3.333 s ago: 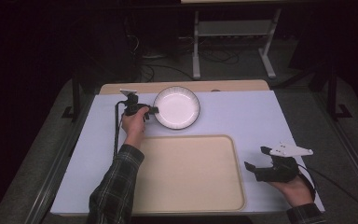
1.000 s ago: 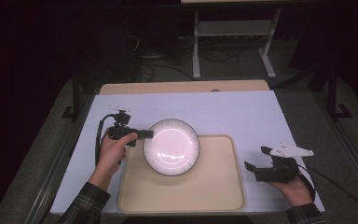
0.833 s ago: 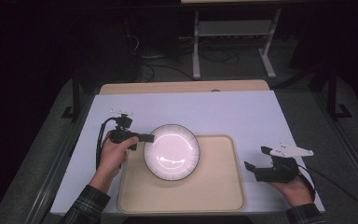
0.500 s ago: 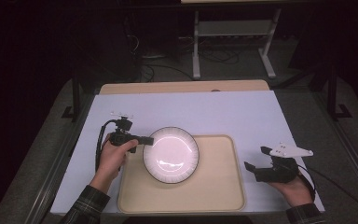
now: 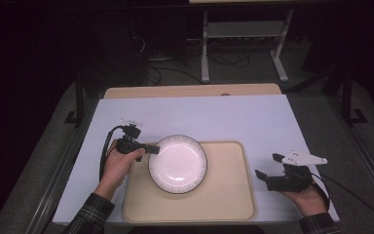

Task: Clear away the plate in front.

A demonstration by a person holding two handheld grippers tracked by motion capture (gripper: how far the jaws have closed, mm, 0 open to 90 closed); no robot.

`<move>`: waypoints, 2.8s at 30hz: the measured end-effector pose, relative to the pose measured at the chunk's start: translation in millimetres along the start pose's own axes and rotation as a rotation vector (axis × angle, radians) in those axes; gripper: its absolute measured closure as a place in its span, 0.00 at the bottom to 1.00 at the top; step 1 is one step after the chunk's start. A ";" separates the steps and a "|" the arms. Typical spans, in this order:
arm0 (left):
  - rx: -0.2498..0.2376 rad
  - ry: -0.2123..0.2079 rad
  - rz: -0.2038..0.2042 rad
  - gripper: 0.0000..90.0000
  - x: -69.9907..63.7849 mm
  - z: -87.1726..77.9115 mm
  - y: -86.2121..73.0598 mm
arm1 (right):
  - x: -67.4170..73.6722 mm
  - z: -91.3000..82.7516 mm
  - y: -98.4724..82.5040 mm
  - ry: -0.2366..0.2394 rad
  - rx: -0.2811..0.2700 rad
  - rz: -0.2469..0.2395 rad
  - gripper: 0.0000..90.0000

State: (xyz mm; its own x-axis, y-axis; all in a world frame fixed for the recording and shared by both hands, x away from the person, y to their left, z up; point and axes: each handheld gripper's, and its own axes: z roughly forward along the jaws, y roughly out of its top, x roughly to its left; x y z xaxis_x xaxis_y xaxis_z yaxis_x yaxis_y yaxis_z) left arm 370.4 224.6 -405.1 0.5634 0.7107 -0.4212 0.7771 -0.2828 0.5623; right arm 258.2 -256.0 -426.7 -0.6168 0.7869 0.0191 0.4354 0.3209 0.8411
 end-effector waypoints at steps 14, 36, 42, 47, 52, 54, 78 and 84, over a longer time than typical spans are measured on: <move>0.048 0.040 0.061 0.91 3.4 7.3 -0.8 | 1.2 -0.4 -0.9 0.003 0.004 -0.002 0.14; 0.115 0.113 0.158 0.79 8.5 15.0 -3.9 | 1.5 -0.4 -1.3 0.007 0.002 -0.008 0.15; 0.108 0.103 0.160 0.73 10.8 7.5 -3.1 | 1.6 -0.2 -1.4 0.010 0.003 -0.010 0.15; 0.082 0.094 0.165 0.65 12.2 3.5 -3.2 | 1.6 -0.1 -1.4 0.010 0.003 -0.011 0.15; 0.066 0.093 0.199 0.53 8.3 1.5 -2.8 | 1.5 -0.2 -1.5 0.010 0.003 -0.010 0.15; 0.056 0.098 0.217 0.49 6.0 0.5 -2.8 | 1.4 -0.3 -1.5 0.009 0.003 -0.009 0.15; -0.017 0.176 0.268 0.15 -5.0 -27.6 -12.0 | 0.0 -2.8 -2.7 0.004 -0.008 -0.006 0.14; -0.032 0.184 0.270 0.15 -7.8 -38.7 -19.1 | 1.2 -4.1 -2.3 0.002 -0.014 -0.015 0.14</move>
State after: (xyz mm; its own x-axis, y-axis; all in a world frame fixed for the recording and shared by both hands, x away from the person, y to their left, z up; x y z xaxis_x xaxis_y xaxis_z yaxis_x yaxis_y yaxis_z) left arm 340.3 249.4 -385.0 0.6854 0.7182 -0.1197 0.5956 -0.4585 0.6596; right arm 253.8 -257.9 -426.4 -0.6241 0.7813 0.0077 0.4169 0.3246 0.8490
